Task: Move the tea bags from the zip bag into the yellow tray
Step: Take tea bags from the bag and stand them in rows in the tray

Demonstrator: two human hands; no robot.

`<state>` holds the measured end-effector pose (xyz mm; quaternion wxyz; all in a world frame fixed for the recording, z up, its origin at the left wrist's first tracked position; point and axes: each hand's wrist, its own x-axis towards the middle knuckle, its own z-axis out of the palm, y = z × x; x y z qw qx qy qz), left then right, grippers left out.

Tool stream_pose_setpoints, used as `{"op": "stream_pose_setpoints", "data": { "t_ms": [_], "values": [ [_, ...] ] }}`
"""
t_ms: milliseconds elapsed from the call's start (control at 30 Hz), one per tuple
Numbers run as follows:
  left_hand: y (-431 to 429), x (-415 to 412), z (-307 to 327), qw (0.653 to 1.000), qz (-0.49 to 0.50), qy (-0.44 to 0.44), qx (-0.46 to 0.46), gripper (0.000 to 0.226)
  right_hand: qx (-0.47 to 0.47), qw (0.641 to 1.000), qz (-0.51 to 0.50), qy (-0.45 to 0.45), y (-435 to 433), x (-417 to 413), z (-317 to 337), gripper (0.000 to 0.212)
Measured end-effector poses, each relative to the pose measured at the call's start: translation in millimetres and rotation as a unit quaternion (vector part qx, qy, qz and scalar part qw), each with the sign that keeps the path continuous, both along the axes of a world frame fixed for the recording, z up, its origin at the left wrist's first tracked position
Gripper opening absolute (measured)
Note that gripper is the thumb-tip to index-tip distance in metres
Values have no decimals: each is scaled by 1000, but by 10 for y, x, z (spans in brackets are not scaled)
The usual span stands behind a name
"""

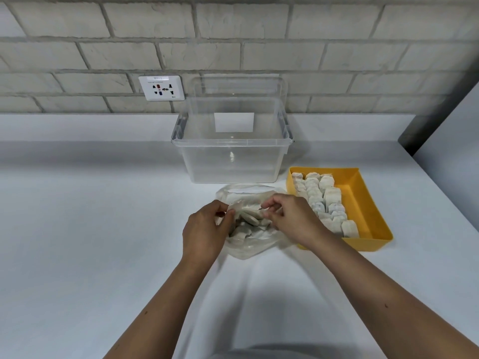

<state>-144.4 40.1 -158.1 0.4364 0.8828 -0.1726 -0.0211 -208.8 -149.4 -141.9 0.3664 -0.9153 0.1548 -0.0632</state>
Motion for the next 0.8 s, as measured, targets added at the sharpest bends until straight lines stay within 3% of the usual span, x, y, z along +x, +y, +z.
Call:
{"op": "stream_pose_setpoints", "data": {
  "t_ms": [300,433,533,633,700,800],
  "values": [
    [13,10,44,996,43,63,-38,10,-139,989,-11,58,218,39,-347,26],
    [44,18,94,995,44,82,-43,10,-130,991,-29,19,227,32,-343,16],
    [71,19,128,992,48,96,-61,13,-9,997,-63,-31,188,-17,-276,12],
    [68,5,141,987,52,121,-94,16,205,974,-92,-42,182,-105,-129,10],
    [30,-19,148,983,56,137,-105,15,356,929,-103,-28,191,-182,-13,11],
    [-69,-105,152,965,48,200,-165,20,546,830,-112,7,223,-258,114,8]
  ]
}}
